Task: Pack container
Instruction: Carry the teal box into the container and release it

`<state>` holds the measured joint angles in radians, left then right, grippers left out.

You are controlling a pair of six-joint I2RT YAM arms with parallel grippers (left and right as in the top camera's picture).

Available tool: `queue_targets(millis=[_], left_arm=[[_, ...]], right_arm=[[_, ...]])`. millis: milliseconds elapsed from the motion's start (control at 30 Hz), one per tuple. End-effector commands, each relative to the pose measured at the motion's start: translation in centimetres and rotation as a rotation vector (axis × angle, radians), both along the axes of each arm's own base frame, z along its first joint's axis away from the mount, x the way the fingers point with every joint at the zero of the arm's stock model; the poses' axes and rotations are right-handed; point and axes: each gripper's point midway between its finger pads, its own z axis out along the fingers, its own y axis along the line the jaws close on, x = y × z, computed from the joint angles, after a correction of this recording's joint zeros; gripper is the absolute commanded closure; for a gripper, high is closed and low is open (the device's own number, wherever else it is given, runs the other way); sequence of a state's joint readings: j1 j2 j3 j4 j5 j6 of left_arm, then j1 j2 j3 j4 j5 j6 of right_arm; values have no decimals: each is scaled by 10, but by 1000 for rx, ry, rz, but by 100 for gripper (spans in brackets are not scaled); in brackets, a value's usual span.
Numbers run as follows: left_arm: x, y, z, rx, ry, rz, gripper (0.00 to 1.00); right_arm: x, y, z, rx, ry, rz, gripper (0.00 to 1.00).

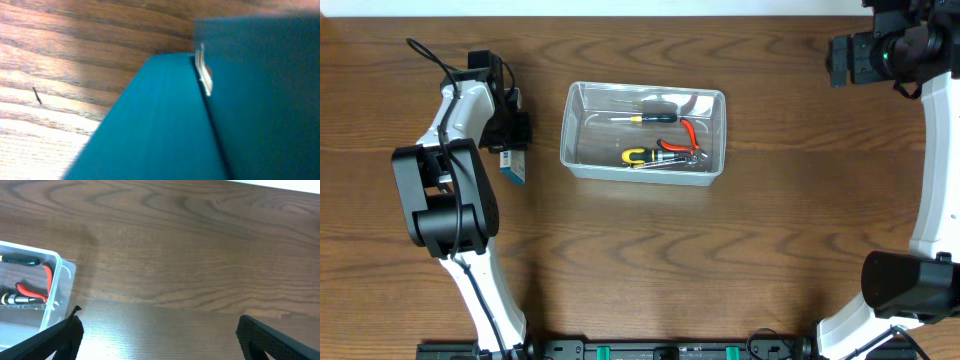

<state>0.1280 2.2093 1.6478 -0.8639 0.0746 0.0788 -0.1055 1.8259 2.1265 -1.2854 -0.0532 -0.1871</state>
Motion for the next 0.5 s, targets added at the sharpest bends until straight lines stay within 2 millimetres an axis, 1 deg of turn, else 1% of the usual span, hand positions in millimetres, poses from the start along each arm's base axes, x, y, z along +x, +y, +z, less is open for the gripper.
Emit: queue_targets(millis=[0, 33, 100, 167, 200, 267, 333, 433, 467], left_arm=[[-8, 2, 4, 10, 11, -3, 80], [-7, 3, 9, 12, 0, -3, 82], [-4, 3, 20, 16, -27, -3, 88], [0, 4, 37, 21, -67, -2, 94], [1, 4, 46, 24, -91, -3, 94], [4, 4, 71, 32, -146, -2, 94], [3, 4, 99, 39, -203, -2, 94], [-5, -3, 146, 49, -289, -17, 94], [-9, -10, 163, 47, -322, -57, 94]], right_arm=[[-1, -1, 3, 18, -8, -17, 1], [-1, -1, 3, 18, -8, -17, 1], [-1, -1, 3, 18, -8, -16, 1], [-1, -1, 3, 18, -8, -16, 1], [-1, -1, 3, 18, -8, -17, 1], [-1, -1, 3, 18, -8, -17, 1], [-1, -1, 2, 19, -7, -16, 1], [-2, -1, 2, 19, -3, -17, 1], [-2, -1, 2, 20, -3, -16, 1]])
